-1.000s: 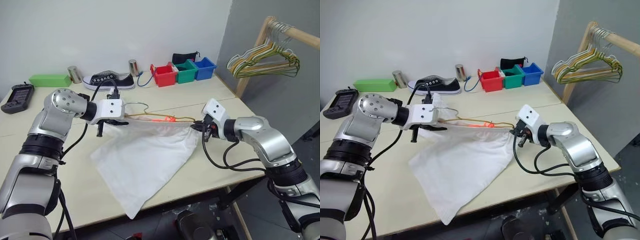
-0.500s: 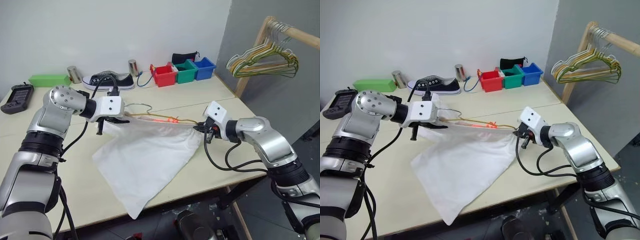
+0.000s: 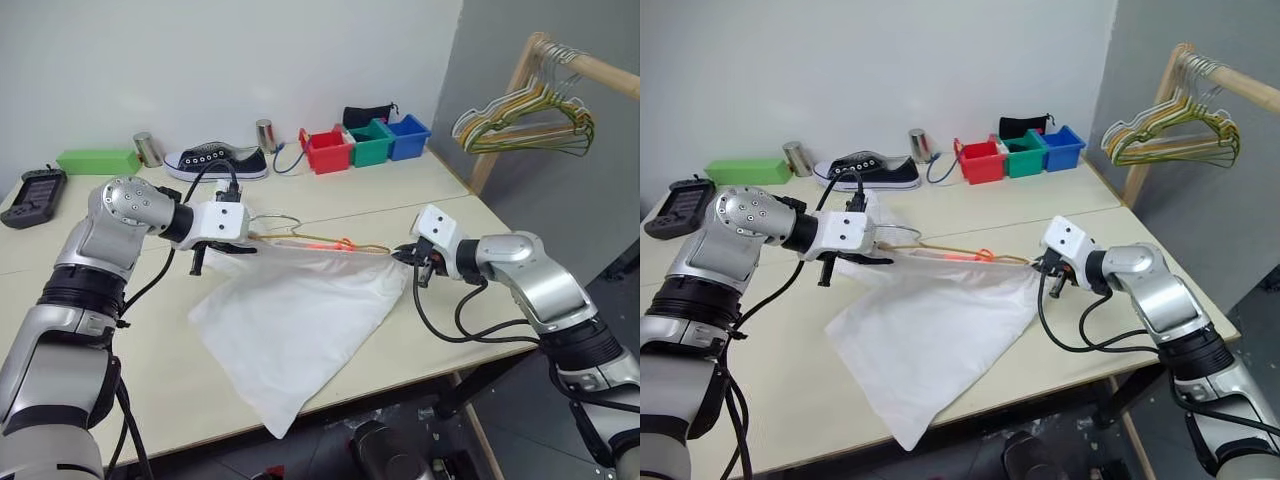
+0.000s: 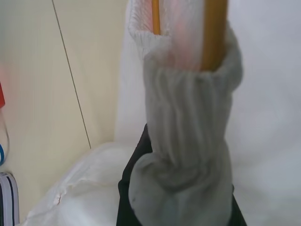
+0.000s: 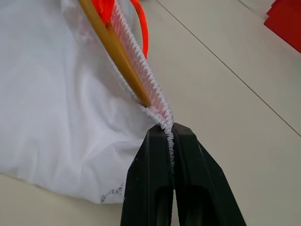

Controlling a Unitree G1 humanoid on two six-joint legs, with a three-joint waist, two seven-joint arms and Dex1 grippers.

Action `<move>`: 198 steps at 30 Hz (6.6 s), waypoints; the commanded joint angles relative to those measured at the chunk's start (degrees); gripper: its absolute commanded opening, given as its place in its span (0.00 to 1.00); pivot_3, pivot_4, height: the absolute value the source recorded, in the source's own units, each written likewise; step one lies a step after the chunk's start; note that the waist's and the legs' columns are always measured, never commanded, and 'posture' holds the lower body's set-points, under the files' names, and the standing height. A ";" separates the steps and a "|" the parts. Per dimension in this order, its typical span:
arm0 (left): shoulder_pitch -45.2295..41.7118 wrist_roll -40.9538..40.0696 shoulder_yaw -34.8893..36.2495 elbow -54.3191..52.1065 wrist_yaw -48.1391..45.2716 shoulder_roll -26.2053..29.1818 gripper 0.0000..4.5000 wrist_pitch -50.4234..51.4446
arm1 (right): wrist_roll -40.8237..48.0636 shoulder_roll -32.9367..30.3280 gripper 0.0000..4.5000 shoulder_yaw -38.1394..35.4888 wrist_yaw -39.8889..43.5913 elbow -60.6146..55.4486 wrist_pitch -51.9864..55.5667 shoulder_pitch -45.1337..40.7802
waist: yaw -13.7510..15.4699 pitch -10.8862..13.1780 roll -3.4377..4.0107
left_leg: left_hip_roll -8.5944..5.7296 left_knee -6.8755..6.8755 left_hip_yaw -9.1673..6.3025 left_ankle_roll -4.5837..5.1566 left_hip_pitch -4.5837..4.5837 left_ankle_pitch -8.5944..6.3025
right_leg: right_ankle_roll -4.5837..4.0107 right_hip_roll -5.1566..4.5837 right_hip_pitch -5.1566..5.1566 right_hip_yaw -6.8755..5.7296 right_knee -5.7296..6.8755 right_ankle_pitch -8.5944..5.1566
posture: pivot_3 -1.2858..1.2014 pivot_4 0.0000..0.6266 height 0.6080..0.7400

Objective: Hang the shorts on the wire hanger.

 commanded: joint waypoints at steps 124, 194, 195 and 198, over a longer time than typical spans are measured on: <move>7.83 -19.58 14.61 -34.37 25.80 -21.55 1.00 32.80 | -14.71 10.95 0.00 -20.23 -14.28 -13.76 29.71 11.82 | -0.40 -0.11 0.08 | -0.04 0.23 -0.08 -0.01 0.03 0.00 | 0.01 -0.12 0.18 -0.07 0.23 0.00 | 0.37 0.06 1.00; -3.28 -16.23 5.21 -24.16 44.72 -50.63 1.00 27.23 | -11.40 10.18 0.65 -48.69 -52.67 -4.42 44.20 -6.20 | -9.62 -0.71 1.09 | -0.23 -0.83 0.16 0.03 1.02 -0.07 | -0.36 -0.12 1.09 0.06 -0.70 -0.47 | 0.33 0.05 1.00; -3.25 -16.26 5.24 -24.25 44.69 -50.55 1.00 27.26 | -11.82 9.78 0.69 -47.52 -52.84 -6.03 44.48 -5.56 | -9.61 -0.71 1.09 | -0.23 -0.84 0.16 0.03 1.02 -0.07 | -0.36 -0.12 1.10 0.06 -0.70 -0.48 | 0.33 0.05 1.00; -3.28 -16.37 5.37 -24.26 44.55 -50.31 1.00 27.32 | -12.69 9.14 0.83 -44.30 -53.46 -12.05 47.01 -4.42 | -9.60 -0.71 1.09 | -0.23 -0.89 0.16 0.02 1.01 -0.07 | -0.36 -0.12 1.09 0.06 -0.75 -0.48 | 0.33 0.05 1.00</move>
